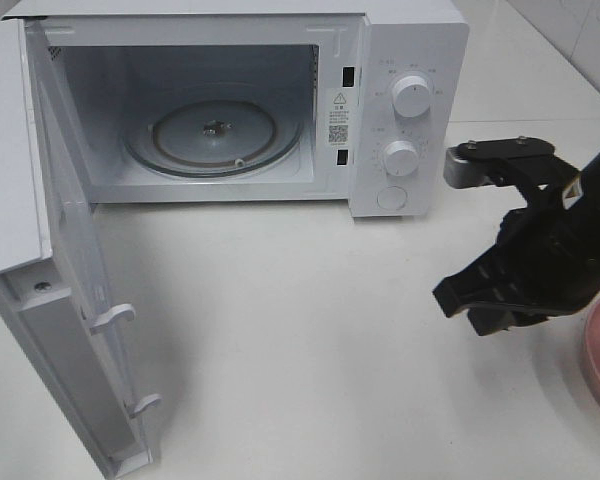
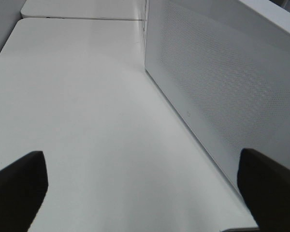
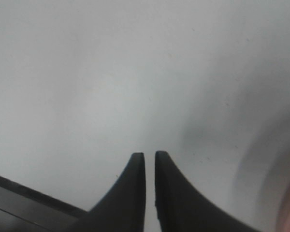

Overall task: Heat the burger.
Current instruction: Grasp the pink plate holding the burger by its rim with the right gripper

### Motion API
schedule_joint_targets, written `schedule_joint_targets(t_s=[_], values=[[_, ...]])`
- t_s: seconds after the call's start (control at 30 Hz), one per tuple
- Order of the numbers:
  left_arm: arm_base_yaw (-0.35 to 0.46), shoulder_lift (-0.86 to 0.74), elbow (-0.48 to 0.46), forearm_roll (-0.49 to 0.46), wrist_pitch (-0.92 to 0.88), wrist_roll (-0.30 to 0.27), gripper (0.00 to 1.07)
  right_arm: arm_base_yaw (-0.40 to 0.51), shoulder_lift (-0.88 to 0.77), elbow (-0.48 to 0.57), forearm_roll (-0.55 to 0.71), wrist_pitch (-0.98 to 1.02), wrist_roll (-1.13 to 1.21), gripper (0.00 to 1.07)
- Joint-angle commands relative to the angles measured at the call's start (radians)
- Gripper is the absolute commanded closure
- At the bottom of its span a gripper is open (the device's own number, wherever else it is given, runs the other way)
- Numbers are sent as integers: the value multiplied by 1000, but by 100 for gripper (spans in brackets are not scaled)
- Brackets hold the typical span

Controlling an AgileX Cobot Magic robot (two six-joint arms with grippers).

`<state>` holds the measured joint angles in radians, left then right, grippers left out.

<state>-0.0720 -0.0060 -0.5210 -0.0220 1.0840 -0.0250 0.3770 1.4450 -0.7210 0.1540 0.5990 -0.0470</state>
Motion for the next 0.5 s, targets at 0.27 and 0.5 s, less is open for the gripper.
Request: schedule_joint_targets(t_s=[0.27, 0.5], values=[[1, -15, 3, -1, -13, 1, 7, -131, -131, 2, -175, 249, 101, 72], [1, -15, 3, -1, -13, 1, 7, -167, -135, 7, -217, 278, 101, 23]])
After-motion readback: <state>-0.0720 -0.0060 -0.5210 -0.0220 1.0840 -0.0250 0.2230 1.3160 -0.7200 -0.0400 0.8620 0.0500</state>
